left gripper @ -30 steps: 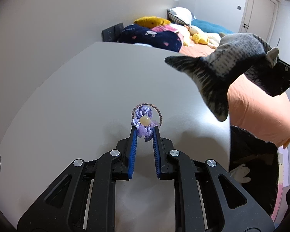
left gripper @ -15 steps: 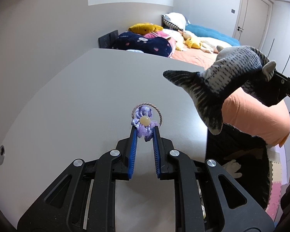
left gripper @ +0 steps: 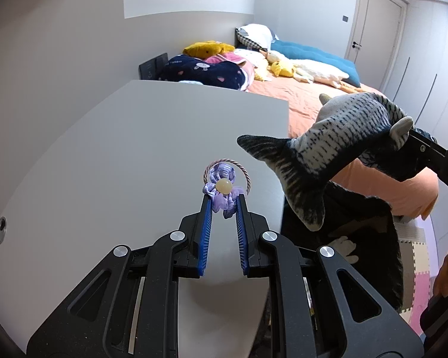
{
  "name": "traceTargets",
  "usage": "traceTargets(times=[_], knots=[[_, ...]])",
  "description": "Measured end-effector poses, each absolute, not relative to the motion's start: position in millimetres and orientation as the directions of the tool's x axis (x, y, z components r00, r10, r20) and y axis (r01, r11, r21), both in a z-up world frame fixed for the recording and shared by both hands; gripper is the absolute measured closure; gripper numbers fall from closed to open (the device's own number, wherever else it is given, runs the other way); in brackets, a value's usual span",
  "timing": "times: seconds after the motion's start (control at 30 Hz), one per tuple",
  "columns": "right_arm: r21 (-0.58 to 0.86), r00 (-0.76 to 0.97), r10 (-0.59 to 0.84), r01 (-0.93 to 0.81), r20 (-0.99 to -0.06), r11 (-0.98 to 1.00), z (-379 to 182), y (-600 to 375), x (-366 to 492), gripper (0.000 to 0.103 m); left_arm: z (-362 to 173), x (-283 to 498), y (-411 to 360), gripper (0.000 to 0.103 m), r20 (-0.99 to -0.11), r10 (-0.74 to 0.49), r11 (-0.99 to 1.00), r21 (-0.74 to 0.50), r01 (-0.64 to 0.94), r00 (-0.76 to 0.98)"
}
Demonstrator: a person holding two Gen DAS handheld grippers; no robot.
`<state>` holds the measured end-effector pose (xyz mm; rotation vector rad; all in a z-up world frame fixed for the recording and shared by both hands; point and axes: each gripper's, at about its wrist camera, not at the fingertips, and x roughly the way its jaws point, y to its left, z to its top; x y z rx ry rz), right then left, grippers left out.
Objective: Collect trash
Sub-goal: 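Carry the fish plush and purple rope toy over the bin with both tools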
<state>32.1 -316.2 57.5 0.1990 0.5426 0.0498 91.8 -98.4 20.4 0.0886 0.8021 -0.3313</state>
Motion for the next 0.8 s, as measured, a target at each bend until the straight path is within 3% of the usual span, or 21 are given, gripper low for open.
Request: traceTargets(times=[0.8], knots=[[0.197, 0.85, 0.0, 0.122, -0.527, 0.973, 45, -364, -26, 0.082, 12, 48, -147, 0.087, -0.725, -0.334, 0.899, -0.051, 0.436, 0.602]])
